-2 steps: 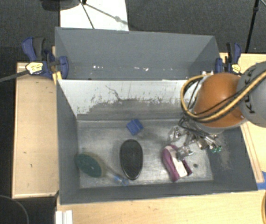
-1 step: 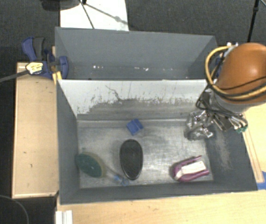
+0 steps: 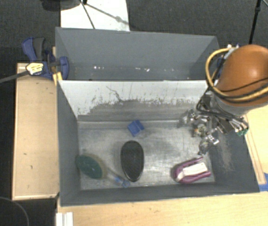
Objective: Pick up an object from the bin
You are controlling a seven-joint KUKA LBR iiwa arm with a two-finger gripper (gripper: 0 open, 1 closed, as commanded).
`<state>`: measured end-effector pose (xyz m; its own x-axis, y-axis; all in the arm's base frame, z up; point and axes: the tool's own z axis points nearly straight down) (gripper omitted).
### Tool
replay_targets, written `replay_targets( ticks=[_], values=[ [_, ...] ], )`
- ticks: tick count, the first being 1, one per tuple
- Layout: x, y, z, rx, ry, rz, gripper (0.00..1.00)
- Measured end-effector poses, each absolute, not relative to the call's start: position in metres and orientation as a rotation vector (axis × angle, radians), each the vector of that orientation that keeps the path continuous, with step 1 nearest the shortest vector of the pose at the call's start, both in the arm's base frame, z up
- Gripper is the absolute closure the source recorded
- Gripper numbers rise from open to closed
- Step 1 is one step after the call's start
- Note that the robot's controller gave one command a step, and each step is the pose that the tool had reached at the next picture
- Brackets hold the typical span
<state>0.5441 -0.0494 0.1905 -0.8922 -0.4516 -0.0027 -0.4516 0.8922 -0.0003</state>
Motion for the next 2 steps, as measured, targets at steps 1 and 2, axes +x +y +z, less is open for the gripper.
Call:
replay_targets(
  ticks=[1, 2],
  values=[
    [0.476, -0.079, 0.132, -0.706, 3.071, 0.004, 0.0],
    [0.489, -0.088, 0.072, -1.503, 2.75, -0.003, 0.0]
  ],
)
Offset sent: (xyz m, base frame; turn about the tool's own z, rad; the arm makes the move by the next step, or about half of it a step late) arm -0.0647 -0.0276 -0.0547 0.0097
